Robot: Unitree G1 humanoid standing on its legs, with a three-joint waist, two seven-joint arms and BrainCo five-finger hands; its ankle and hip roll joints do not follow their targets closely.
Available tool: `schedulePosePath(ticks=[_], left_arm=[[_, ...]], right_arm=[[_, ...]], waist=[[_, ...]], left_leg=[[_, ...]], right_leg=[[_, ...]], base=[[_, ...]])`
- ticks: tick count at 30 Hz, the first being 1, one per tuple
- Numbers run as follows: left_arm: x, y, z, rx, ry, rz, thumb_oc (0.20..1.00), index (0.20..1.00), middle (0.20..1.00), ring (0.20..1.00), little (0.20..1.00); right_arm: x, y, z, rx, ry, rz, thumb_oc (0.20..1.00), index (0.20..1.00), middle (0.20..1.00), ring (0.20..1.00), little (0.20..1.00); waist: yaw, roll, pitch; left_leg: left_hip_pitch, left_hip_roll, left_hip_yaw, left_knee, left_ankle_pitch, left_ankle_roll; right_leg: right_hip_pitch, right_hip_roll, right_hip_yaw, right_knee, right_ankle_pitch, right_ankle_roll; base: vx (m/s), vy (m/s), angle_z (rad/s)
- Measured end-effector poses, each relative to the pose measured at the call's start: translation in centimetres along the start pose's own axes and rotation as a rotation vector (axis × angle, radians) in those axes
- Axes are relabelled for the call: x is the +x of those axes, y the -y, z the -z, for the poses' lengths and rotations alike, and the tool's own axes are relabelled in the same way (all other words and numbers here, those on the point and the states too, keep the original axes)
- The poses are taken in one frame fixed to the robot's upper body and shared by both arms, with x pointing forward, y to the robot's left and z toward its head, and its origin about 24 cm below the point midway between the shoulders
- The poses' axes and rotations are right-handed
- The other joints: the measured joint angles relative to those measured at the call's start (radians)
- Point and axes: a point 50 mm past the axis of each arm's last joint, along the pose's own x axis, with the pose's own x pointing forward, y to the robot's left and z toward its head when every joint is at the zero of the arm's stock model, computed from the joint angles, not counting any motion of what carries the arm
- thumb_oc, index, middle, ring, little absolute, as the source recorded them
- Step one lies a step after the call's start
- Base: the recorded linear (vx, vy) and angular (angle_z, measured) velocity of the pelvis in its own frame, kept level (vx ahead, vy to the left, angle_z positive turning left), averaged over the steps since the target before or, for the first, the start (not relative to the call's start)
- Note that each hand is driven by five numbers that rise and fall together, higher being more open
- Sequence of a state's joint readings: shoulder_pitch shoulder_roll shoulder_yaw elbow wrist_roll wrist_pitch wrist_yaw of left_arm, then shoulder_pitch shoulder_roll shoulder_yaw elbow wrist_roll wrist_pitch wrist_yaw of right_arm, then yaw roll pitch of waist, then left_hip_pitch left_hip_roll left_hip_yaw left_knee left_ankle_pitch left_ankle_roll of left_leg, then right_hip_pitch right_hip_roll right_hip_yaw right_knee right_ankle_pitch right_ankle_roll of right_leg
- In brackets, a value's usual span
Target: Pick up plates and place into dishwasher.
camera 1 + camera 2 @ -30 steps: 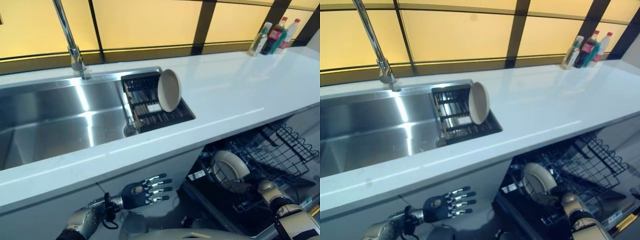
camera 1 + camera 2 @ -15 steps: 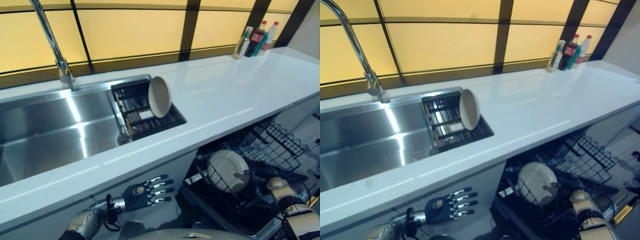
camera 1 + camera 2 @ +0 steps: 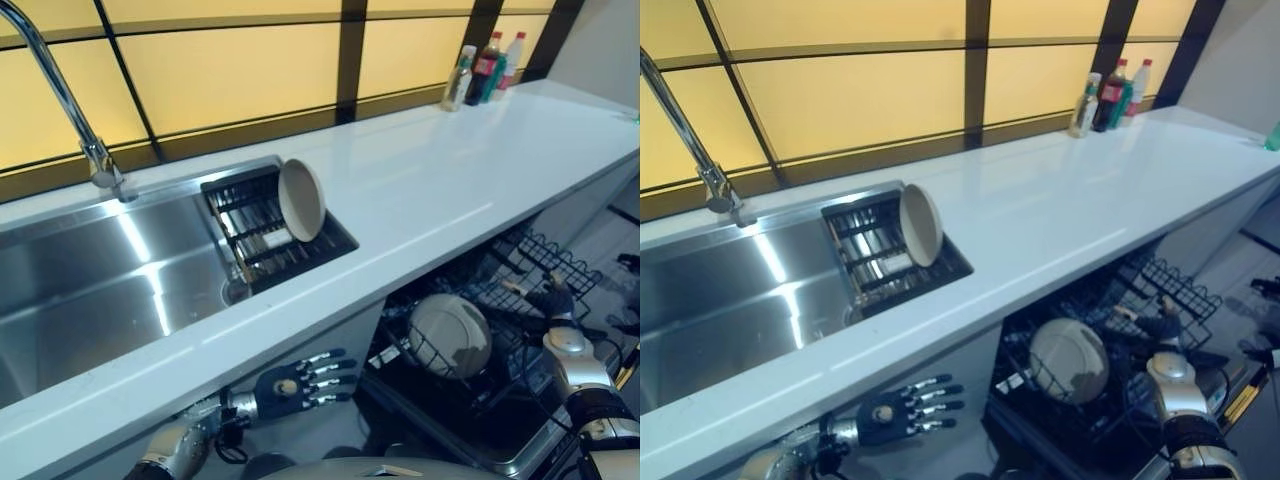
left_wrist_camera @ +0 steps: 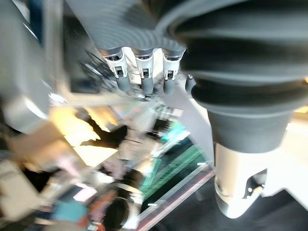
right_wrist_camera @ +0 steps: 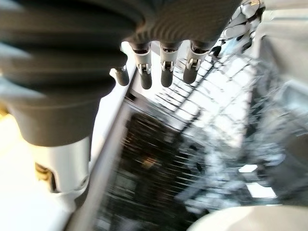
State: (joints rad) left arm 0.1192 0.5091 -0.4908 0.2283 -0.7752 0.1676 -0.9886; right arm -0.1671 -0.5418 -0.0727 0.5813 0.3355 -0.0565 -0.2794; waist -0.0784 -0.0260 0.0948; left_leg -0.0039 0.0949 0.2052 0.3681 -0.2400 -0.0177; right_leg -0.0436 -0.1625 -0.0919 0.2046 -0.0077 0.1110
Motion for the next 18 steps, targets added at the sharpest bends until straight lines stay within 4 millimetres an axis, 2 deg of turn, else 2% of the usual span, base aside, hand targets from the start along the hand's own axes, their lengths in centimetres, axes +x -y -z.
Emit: schedulePosePath(ticks=[3,5,8,12,14,18], left_arm=[[1.5,1.2,0.2,0.046,-0.039,0.069,1.0,1.0,1.0,1.0,1.0],[2.8,2.2,-0.5,0.095,-0.053,0.147,1.0,1.0,1.0,1.0,1.0],[6.4,4.4,-3.9,0.256,-0.047,0.333,1.0,1.0,1.0,1.0,1.0],[10.3,7.2,-8.0,0.443,-0.011,0.498,1.0,1.0,1.0,1.0,1.0],[11.8,9.1,-9.4,0.485,0.026,0.574,1.0,1.0,1.0,1.0,1.0],[13.8,12.1,-11.1,0.468,0.151,0.658,1.0,1.0,1.0,1.0,1.0]], right_arm=[[-1.2,-1.6,-0.1,0.207,0.046,-0.014,1.0,1.0,1.0,1.0,1.0],[-1.9,-2.2,0.3,0.28,0.055,-0.015,1.0,1.0,1.0,1.0,1.0],[-2.6,-3.0,0.8,0.372,0.05,-0.018,1.0,1.0,1.0,1.0,1.0],[-3.4,-4.6,-0.3,0.441,0.091,-0.078,1.0,1.0,1.0,1.0,1.0],[-3.5,-5.0,-0.3,0.464,0.093,-0.092,1.0,1.0,1.0,1.0,1.0],[-4.1,-6.2,-0.6,0.575,0.082,-0.135,1.0,1.0,1.0,1.0,1.0]], waist=[[-0.035,0.0,-0.003],[-0.049,0.003,-0.007],[-0.061,0.016,-0.032],[-0.103,0.021,-0.055],[-0.13,0.014,-0.065],[-0.149,0.004,-0.078]], left_leg=[[0.01,-0.006,0.011,-0.01,0.002,0.004],[0.009,-0.016,0.013,-0.019,0.007,0.01],[0.006,-0.031,0.026,-0.028,0.011,0.017],[0.009,-0.045,0.043,-0.04,0.015,0.024],[0.01,-0.048,0.051,-0.042,0.015,0.025],[0.011,-0.055,0.07,-0.052,0.016,0.027]], right_leg=[[-0.001,-0.007,0.008,0.001,-0.001,-0.001],[-0.006,-0.015,0.011,0.001,-0.001,0.002],[-0.018,-0.027,0.027,-0.001,0.003,0.011],[-0.032,-0.033,0.049,0.001,0.012,0.026],[-0.039,-0.032,0.058,0.0,0.013,0.027],[-0.055,-0.032,0.086,-0.001,0.022,0.034]], base=[[-0.08,0.078,-0.1],[-0.08,0.067,-0.01],[-0.07,0.052,-0.06],[-0.06,0.068,-0.13],[-0.03,0.052,-0.14],[-0.02,0.05,-0.18]])
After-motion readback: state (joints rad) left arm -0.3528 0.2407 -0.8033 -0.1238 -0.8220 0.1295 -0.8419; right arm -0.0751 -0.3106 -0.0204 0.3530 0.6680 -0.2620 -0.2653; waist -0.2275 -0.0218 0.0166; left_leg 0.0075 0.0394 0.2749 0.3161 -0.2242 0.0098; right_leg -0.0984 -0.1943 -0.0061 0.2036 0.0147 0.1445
